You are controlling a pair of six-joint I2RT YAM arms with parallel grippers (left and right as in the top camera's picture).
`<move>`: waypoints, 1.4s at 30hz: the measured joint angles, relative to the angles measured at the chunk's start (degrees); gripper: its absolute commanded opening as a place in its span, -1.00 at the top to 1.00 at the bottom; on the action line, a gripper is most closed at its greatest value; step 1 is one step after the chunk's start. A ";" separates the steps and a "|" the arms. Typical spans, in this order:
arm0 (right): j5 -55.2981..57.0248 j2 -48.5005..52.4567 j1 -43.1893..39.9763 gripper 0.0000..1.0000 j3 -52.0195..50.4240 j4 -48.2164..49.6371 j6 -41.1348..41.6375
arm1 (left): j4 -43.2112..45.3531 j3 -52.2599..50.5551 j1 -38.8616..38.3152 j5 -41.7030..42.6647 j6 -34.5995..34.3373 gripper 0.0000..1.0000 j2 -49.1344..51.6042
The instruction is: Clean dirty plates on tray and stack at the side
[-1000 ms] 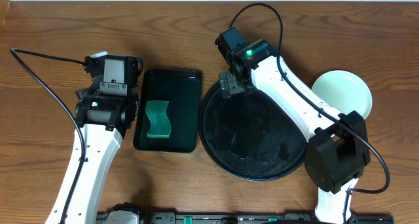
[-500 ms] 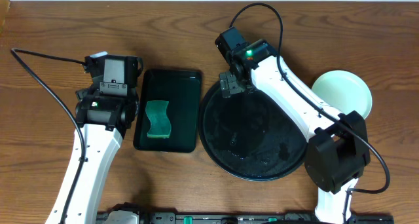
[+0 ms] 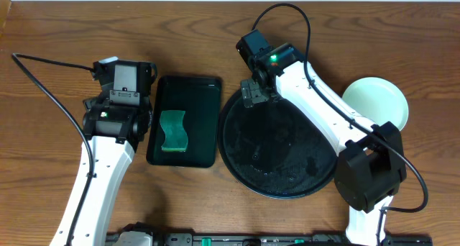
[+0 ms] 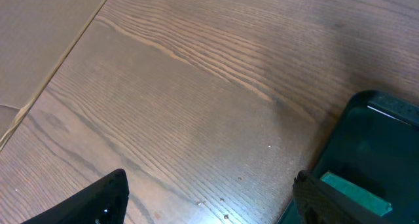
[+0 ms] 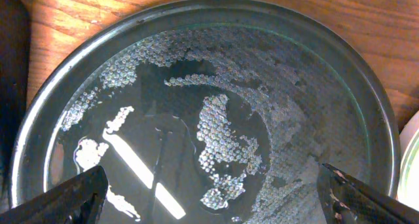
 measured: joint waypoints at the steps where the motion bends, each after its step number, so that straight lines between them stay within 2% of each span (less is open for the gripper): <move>1: 0.00 0.00 0.00 -0.99 0.00 0.00 0.00 | 0.00 0.00 0.00 0.00 0.00 -0.61 0.00; 10: -0.07 -0.44 0.00 -0.98 -0.02 -0.02 0.00 | 0.00 0.00 0.00 0.00 0.00 -0.61 0.00; 14: -0.17 -3.76 0.00 -0.98 -0.07 -0.02 -0.02 | 0.00 0.00 0.00 0.00 0.00 -0.61 0.00; 34: -0.17 -35.91 -0.63 -0.98 -0.07 -0.02 -0.17 | 0.00 0.00 0.00 0.00 0.00 -0.61 0.00; 42: -0.11 -47.95 -7.50 -0.99 -0.04 -0.04 -0.17 | 0.00 0.00 0.00 0.00 0.00 -0.61 0.00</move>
